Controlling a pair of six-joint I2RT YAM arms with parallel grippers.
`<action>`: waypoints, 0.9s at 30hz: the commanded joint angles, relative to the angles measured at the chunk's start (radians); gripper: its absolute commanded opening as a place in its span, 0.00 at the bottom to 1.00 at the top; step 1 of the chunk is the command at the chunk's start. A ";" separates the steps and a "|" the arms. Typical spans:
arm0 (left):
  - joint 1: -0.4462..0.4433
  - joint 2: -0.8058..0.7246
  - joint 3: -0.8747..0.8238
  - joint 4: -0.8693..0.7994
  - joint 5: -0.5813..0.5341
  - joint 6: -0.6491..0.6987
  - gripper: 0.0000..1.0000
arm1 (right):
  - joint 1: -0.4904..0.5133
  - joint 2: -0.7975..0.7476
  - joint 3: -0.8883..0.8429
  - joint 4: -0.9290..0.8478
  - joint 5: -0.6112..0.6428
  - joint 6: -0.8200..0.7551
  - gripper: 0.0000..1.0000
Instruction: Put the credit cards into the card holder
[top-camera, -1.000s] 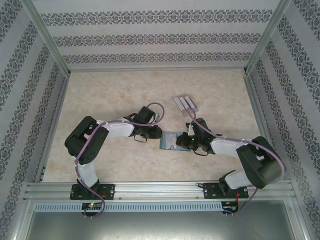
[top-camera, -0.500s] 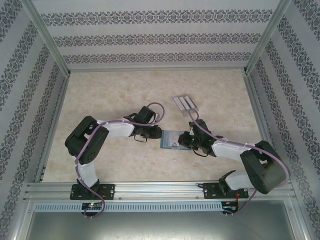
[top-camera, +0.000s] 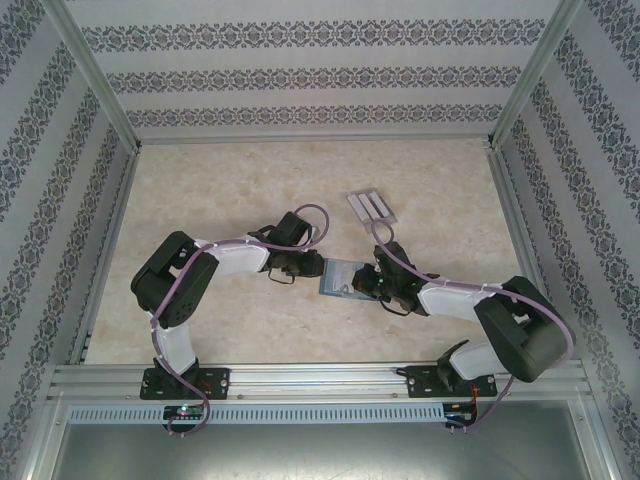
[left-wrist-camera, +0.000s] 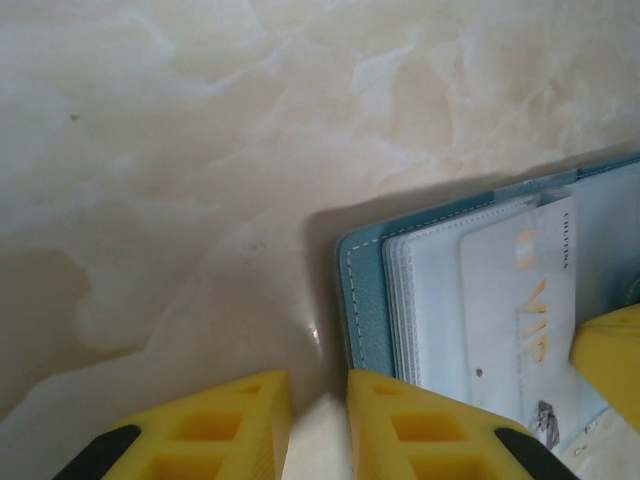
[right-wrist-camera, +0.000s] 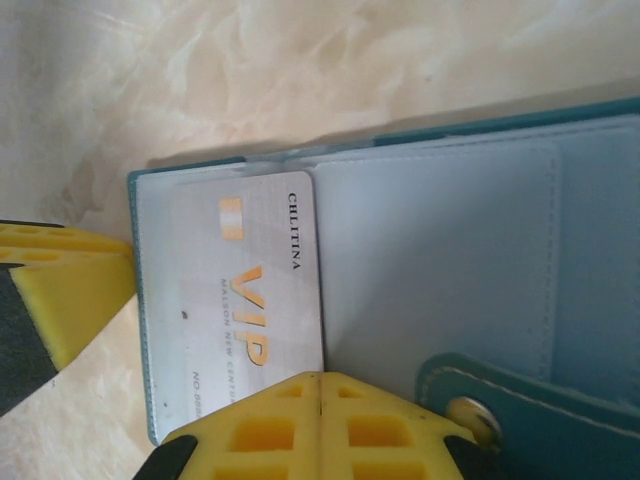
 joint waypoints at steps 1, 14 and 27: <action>-0.006 0.062 -0.001 0.008 0.008 -0.015 0.24 | 0.035 0.026 0.037 0.034 0.043 0.021 0.00; -0.005 0.047 -0.004 -0.005 -0.018 -0.014 0.23 | 0.075 0.071 0.090 -0.026 0.030 -0.024 0.19; -0.003 -0.038 -0.061 0.024 -0.124 -0.014 0.26 | 0.077 -0.168 0.040 -0.249 0.139 -0.067 0.46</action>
